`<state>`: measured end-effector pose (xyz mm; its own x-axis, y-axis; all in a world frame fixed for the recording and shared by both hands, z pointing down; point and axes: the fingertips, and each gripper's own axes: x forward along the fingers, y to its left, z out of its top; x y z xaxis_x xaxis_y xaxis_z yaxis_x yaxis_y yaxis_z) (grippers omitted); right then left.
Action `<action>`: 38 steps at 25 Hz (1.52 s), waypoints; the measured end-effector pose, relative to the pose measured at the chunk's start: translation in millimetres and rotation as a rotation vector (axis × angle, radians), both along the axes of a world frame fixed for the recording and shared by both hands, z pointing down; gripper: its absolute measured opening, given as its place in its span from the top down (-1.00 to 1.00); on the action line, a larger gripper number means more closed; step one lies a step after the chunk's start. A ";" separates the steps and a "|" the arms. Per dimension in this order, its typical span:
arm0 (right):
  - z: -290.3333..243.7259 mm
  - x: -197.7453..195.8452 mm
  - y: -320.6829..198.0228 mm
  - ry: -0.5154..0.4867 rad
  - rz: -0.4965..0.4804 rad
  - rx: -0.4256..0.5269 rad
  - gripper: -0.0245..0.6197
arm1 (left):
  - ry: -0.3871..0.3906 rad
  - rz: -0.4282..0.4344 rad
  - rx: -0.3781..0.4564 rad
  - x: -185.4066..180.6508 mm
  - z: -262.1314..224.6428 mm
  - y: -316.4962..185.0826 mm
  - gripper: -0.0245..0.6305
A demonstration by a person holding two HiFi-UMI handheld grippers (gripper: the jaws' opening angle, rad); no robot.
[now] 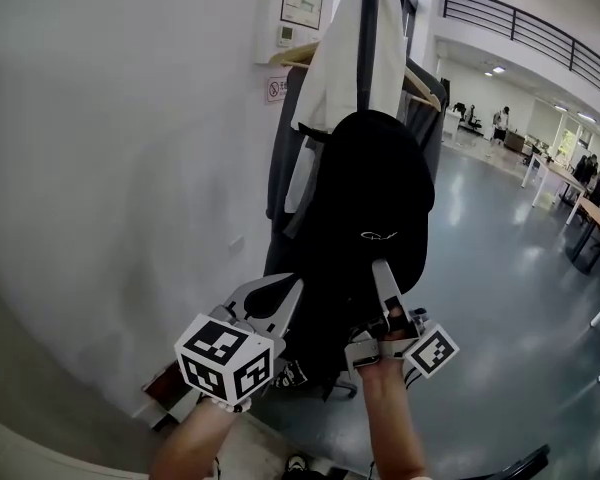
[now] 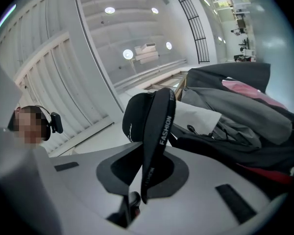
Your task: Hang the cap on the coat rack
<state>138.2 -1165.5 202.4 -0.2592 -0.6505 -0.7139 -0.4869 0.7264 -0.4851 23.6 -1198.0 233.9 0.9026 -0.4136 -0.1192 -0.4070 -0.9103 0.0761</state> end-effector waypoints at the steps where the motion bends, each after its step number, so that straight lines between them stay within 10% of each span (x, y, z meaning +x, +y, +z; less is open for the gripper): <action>1: 4.9 0.5 0.2 -0.006 0.004 -0.008 0.86 | -0.003 0.002 -0.006 -0.4 3.2 0.6 0.92; 11: 22.3 -1.7 5.2 -0.018 0.051 -0.048 0.84 | -0.029 0.004 -0.050 -3.1 24.9 5.9 0.92; 20: 51.8 10.7 -0.2 -0.038 0.098 -0.177 0.33 | -0.040 -0.029 -0.100 -16.5 56.6 7.8 0.91; 38: 155.4 -58.6 88.5 0.111 0.146 -0.431 0.33 | -0.044 -0.041 -0.300 -74.1 160.4 81.1 0.91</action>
<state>79.6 -1077.0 357.7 -0.2026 -0.9169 -0.3440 -0.6347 0.3904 -0.6669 -50.6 -1117.0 394.4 0.8860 -0.4607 0.0529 -0.4520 -0.8326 0.3201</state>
